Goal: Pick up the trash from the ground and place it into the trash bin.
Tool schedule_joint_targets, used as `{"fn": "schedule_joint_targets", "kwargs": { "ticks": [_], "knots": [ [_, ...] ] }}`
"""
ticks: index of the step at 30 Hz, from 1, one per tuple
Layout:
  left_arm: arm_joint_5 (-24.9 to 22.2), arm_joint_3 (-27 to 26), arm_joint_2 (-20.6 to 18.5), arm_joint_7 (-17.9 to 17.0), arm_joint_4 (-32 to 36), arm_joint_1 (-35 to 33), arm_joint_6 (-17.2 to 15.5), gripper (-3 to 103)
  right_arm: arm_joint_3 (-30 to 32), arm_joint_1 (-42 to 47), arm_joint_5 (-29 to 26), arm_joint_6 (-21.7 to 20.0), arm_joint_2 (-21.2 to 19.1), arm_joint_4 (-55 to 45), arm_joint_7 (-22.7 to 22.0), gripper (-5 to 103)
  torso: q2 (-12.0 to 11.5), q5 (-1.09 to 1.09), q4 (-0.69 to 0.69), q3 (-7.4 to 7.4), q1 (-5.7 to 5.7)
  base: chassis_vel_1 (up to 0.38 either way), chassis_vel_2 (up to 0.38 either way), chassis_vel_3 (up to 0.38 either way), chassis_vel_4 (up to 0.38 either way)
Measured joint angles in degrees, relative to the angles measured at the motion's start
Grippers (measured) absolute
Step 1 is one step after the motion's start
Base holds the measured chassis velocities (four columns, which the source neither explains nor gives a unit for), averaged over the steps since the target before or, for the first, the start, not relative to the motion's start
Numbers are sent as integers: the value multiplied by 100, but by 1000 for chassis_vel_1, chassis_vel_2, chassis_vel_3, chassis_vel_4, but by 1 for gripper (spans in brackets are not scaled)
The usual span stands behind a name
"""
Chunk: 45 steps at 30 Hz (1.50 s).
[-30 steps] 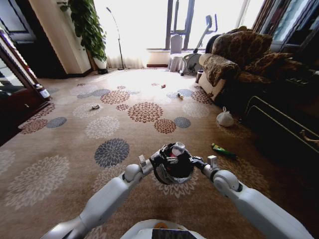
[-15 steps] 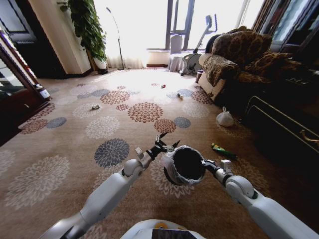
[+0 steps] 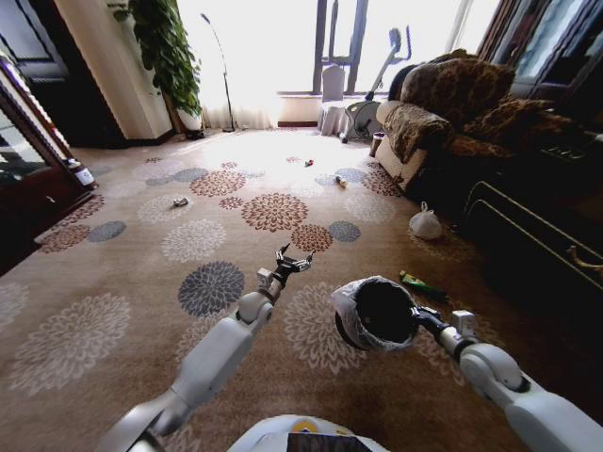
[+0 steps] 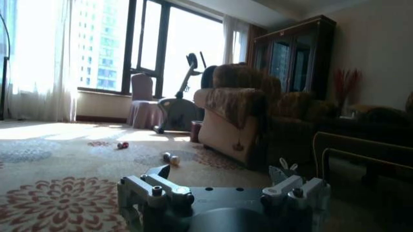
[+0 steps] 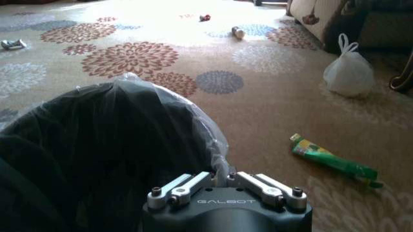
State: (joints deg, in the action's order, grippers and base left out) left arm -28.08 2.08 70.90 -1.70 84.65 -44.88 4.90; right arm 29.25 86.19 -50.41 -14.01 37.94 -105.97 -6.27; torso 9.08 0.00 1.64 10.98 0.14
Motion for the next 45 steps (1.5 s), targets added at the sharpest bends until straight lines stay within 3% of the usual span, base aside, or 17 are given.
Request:
{"fn": "schedule_joint_targets", "kwargs": {
  "ticks": [12,27,28,32,36,37,42,45],
  "knots": [
    [34,146,-158,51,-57,30,-81,100,-11,-9,96,62,168,-21,59,2,0,0,0,0,0,-170,-224,177,223],
    [225,319,-148,145,-367,183,-293,100,-196,-26,226,126,263,-30,62,2,1,4,2,-1,0,-342,-318,339,326],
    [289,356,-179,193,-470,236,-293,100,-222,-42,272,159,273,-50,38,2,0,-11,-2,-1,-1,-346,-363,361,349],
    [619,475,-332,470,-881,438,-206,100,-303,-59,358,212,322,-125,-25,2,0,8,-2,0,0,-271,-291,268,237],
    [1068,587,-499,814,-1362,709,-182,100,-332,-100,408,315,352,-133,-15,2,0,-7,-1,1,0,-126,-160,146,108],
    [1274,655,-541,922,-1582,828,-198,100,-348,-118,428,346,360,-119,0,2,0,1,1,0,0,0,0,0,0],
    [1790,871,-498,1119,-2230,1127,-137,100,-335,-149,485,355,371,-113,13,2,0,-10,8,0,0,34,41,-26,-21],
    [1916,1115,-297,1385,-2877,1354,186,100,-231,-132,553,273,349,-201,10,2,0,0,5,0,0,58,35,-14,-16]
  ]
}}
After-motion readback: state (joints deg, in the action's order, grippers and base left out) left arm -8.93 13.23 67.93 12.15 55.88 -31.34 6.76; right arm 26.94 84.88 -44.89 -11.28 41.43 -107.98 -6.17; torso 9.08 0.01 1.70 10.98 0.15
